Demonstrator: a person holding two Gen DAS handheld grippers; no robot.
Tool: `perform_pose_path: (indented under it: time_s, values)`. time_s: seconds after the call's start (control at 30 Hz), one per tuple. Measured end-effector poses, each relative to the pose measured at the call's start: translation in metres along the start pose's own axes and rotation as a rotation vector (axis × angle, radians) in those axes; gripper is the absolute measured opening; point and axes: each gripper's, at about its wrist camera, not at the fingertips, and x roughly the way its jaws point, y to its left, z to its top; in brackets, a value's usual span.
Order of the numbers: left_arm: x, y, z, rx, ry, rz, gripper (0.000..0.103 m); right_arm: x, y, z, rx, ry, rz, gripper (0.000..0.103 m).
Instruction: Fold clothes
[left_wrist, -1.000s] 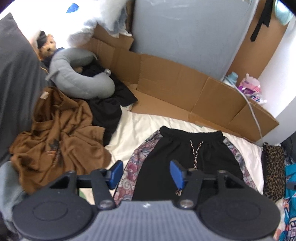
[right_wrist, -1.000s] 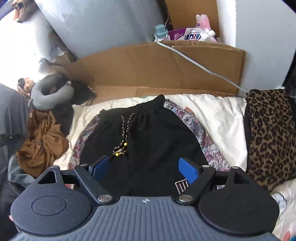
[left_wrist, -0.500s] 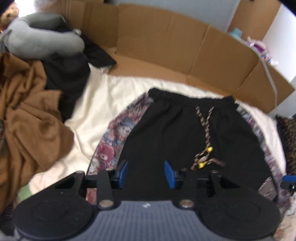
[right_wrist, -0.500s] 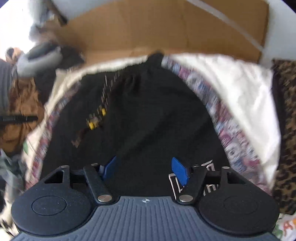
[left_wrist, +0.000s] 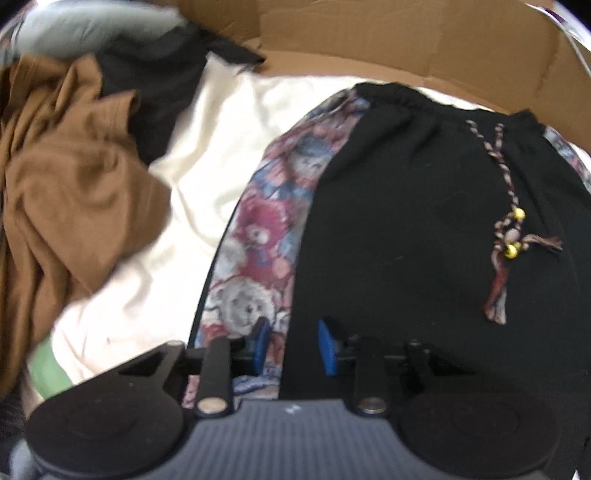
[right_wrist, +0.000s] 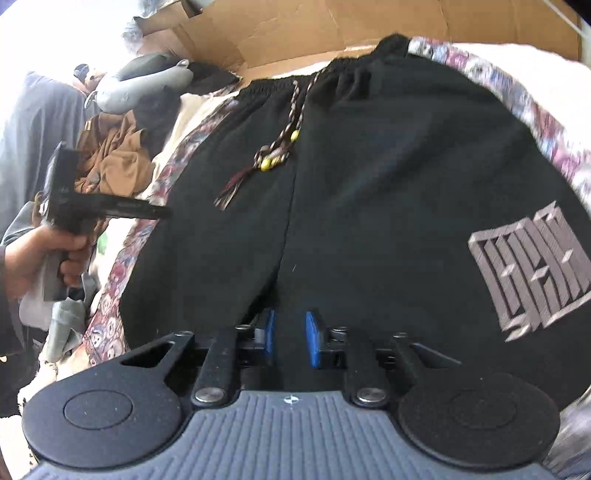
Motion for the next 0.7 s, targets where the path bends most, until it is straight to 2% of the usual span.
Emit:
perform_pose_path:
  time_s: [0.13, 0.3, 0.43, 0.57, 0.7]
  values:
    - [-0.016, 0.008, -0.012, -0.024, -0.032, 0.023, 0.026, -0.007, 0.018, -0.018, -0.060, 0.019, 0.060, 0.013]
    - [-0.037, 0.015, -0.037, 0.043, -0.063, 0.011, 0.028, -0.001, 0.026, -0.036, -0.062, 0.050, 0.082, 0.013]
    - [-0.030, 0.025, -0.054, -0.033, -0.032, -0.031, 0.027, 0.000, 0.032, -0.044, -0.082, 0.044, 0.071, 0.013]
    - [-0.025, 0.021, -0.061, 0.010, -0.038, -0.034, 0.027, 0.001, 0.042, -0.048, -0.105, 0.042, 0.090, 0.013]
    - [-0.020, 0.016, -0.061, 0.053, -0.042, -0.019, 0.029, 0.009, 0.039, -0.045, -0.099, 0.057, 0.060, 0.013]
